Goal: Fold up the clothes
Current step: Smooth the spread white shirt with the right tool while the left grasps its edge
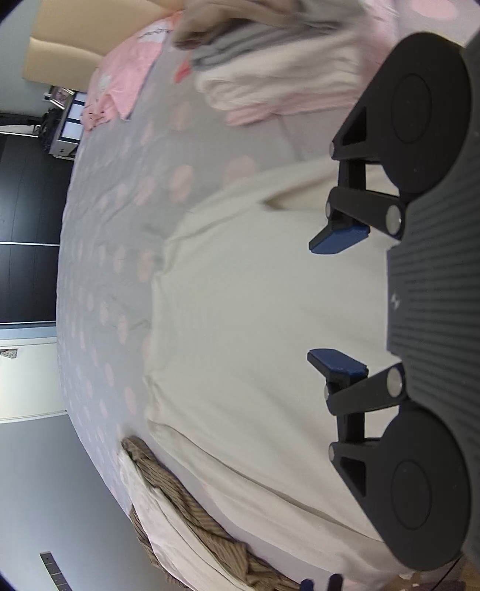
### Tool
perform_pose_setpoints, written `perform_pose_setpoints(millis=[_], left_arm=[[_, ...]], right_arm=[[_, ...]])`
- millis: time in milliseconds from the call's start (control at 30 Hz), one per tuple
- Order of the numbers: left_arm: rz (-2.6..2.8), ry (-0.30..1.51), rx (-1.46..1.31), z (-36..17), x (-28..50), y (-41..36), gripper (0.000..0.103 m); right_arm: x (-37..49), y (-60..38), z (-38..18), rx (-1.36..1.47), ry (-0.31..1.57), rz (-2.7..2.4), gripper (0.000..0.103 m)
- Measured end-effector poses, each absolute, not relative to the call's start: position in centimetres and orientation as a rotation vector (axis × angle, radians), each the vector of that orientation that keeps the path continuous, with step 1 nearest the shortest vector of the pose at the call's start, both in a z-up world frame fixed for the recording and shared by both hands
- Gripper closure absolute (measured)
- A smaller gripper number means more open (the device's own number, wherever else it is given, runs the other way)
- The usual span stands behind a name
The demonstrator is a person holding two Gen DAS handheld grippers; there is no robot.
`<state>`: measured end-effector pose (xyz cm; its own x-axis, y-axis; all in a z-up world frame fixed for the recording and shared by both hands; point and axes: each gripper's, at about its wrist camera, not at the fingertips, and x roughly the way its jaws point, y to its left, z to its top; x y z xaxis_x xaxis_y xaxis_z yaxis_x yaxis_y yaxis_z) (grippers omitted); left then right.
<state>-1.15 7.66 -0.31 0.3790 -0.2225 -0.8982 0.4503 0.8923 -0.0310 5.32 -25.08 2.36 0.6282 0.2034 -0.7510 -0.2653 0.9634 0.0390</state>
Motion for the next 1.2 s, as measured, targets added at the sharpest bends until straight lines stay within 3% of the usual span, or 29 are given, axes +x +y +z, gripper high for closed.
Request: perform_pose_setpoints(millis=[233,300,367,500,833,1200], left_arm=[[-0.414,1.186,0.309,-4.7,-5.6,5.5,0.057],[-0.408,1.181,0.344,-5.2,-6.1,5.2,0.063],[-0.386,1.170,0.366,-5.6,-6.4,5.2,0.081],[-0.396,1.172,0.252,-4.4,-6.2,6.9,0.100],[-0.260,0.979,-0.036,2.8,-6.7,13.5,0.101],[0.144,0.779,-0.164,12.7,2.0,28.7,0.102]], right_arm=[[-0.2,-22.0,0.7,0.004,0.846,0.351,0.043],[-1.1,-20.9,0.7,0.016,0.837,0.378,0.043],[-1.7,-19.9,0.5,0.016,0.840,0.402,0.043],[-2.4,-17.4,-0.7,-0.011,0.884,0.457,0.043],[-3.8,-11.2,-2.7,-0.123,0.955,0.657,0.043],[-1.1,-14.1,-3.5,-0.064,1.000,0.531,0.042]])
